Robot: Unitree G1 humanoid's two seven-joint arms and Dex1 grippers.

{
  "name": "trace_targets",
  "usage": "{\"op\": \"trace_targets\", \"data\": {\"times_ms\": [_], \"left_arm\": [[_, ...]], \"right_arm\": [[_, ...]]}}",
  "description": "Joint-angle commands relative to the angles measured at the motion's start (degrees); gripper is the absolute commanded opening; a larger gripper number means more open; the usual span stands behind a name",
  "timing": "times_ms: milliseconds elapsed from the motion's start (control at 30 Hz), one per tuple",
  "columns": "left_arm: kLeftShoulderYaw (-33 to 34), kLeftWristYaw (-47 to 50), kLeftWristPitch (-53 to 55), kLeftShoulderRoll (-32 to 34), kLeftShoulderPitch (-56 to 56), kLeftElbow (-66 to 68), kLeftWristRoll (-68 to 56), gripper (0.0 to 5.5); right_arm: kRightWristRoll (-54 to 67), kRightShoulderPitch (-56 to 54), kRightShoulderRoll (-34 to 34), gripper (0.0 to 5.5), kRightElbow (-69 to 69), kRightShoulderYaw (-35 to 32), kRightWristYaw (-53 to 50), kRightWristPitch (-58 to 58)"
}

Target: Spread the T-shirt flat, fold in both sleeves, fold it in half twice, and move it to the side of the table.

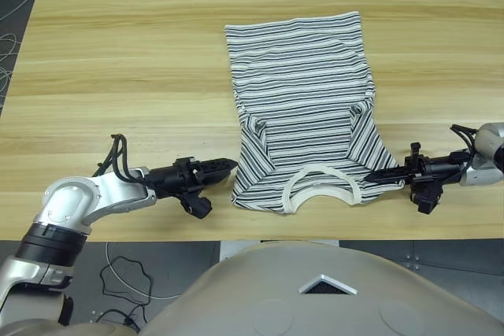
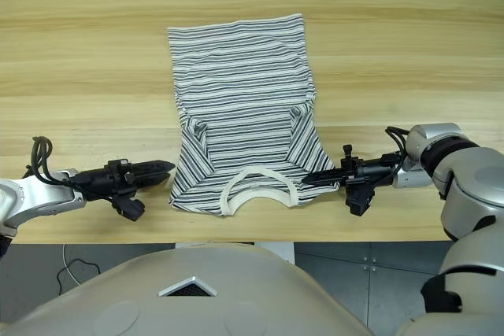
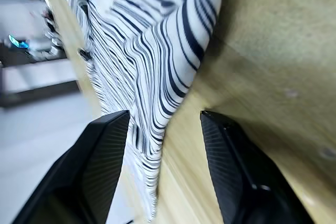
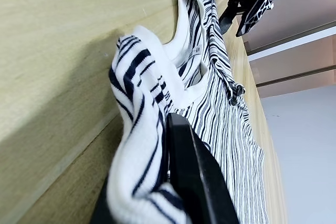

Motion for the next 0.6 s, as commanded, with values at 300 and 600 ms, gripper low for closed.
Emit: {"op": "trace_targets", "data": {"times_ms": [300, 600], "left_arm": [[-18.9, 33.4, 4.2, 1.3, -12.0, 13.8, 21.2, 2.52], [-31.3, 44.3, 6.9, 0.2, -18.0, 20.4, 23.9, 2.52]], "right_arm": [[-3.0, 4.5, 3.2, 0.11, 2.1, -0.9, 5.0, 7.6], [-3.4, 4.0, 3.3, 0.11, 1.1, -1.7, 4.7, 7.5]]}}
